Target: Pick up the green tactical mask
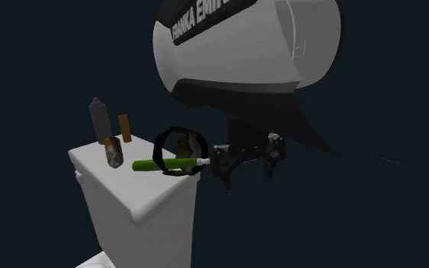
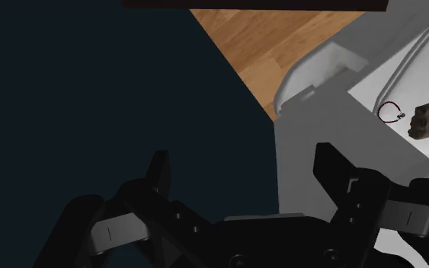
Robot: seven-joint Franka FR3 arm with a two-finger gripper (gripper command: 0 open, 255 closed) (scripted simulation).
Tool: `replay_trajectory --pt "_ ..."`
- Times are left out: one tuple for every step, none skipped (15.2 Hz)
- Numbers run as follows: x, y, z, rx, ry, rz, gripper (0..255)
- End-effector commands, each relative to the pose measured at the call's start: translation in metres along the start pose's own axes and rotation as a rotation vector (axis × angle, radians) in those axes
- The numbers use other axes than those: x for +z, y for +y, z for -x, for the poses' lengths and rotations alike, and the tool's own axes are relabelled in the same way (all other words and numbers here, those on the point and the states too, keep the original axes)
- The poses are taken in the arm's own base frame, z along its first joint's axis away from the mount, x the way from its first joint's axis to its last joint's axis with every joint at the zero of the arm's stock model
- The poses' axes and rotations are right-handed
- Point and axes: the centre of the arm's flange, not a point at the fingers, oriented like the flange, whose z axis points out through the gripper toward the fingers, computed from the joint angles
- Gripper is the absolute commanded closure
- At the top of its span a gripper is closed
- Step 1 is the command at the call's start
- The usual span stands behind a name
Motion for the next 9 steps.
replay_trajectory --pt "0.000 0.000 0.000 0.000 0.000 0.000 0" --pt "-0.004 -0.011 -0.007 0.024 0.000 0.005 0" --pt "-0.009 -0.021 -0.015 0.047 0.000 0.009 0" --pt "-0.013 -0.032 -0.023 0.071 0.000 0.014 0" --pt "-0.017 -0.042 -0.031 0.095 0.001 0.018 0" --pt "-0.021 -0.052 -0.040 0.118 0.001 0.023 0" --pt "-0.025 -0.061 -0.049 0.142 0.001 0.027 0" --pt "-0.029 -0.071 -0.058 0.166 0.001 0.032 0" --pt "-0.033 -0.081 -0.067 0.189 0.001 0.037 0"
